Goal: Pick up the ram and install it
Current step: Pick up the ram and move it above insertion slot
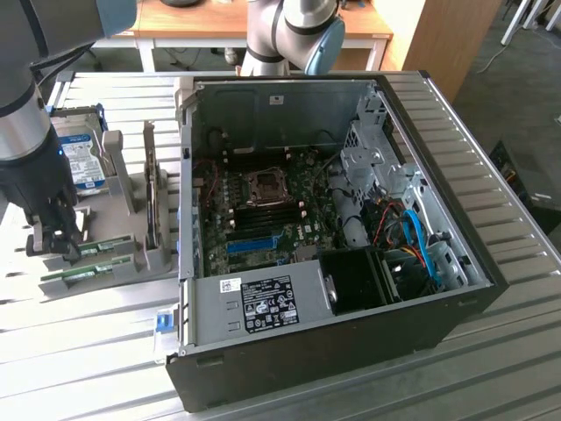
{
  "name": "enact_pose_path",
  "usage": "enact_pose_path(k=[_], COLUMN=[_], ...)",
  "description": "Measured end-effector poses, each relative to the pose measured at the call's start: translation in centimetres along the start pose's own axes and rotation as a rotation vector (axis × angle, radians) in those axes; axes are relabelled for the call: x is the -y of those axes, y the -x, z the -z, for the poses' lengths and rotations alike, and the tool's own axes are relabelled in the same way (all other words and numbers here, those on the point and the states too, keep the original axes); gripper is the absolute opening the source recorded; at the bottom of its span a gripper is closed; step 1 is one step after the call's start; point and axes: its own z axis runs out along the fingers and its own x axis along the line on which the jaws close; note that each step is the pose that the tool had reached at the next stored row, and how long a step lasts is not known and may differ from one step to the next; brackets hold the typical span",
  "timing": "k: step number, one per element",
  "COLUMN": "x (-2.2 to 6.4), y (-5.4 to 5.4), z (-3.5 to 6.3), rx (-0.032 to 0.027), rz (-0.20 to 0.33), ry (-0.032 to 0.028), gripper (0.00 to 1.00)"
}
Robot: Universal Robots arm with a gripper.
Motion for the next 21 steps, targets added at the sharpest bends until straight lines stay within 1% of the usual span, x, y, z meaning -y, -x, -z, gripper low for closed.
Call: enact_pose_path(k=[3, 16, 21], x=[0.01, -0.04, -0.04], y=[-0.02, -0.73, -0.74], z=[-0.09, -0.06, -0.08], rx=[0.0001, -0.0001, 0.0], rz=[0.0, 0.0, 0.0], ry=[-0.0001, 0.0, -0.0001], gripper=[0.3, 0.3, 0.3])
